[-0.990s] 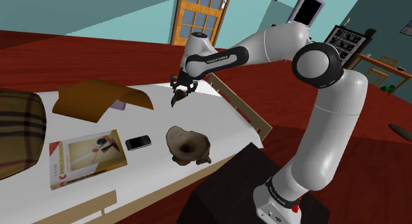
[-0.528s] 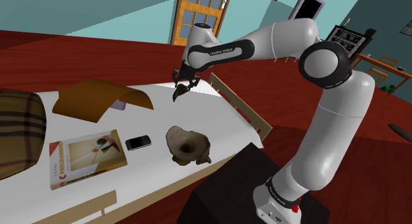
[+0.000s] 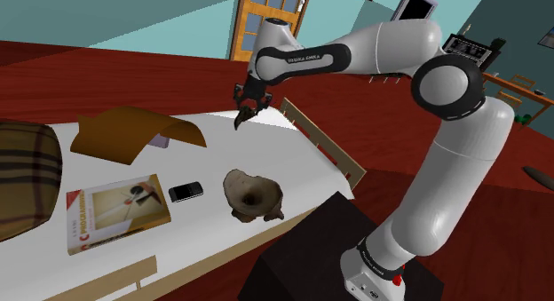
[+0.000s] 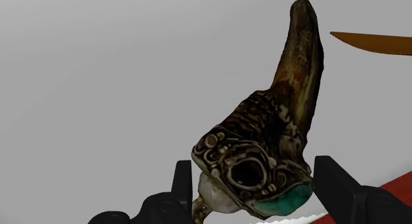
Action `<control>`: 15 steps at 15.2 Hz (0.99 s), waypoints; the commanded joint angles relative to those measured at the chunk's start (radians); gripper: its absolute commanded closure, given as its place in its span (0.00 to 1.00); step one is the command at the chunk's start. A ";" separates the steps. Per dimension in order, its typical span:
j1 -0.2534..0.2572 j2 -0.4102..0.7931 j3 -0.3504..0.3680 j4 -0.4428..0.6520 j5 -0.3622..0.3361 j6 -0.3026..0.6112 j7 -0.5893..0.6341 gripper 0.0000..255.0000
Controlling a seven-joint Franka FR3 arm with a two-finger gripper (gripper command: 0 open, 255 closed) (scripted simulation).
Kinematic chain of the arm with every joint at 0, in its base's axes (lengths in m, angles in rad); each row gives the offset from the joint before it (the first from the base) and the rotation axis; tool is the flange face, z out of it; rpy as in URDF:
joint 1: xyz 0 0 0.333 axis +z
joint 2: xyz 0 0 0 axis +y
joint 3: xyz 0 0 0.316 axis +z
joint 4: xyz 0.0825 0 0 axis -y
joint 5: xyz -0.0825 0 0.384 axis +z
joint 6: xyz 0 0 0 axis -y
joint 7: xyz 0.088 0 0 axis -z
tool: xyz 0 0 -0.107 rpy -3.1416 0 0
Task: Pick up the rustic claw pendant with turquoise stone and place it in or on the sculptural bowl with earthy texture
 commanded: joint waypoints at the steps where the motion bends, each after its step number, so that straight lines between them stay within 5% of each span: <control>1: 0.008 -0.055 0.009 -0.067 0.005 0.011 0.018 1.00; 15: 0.109 -0.482 0.108 -0.554 0.094 0.068 0.175 1.00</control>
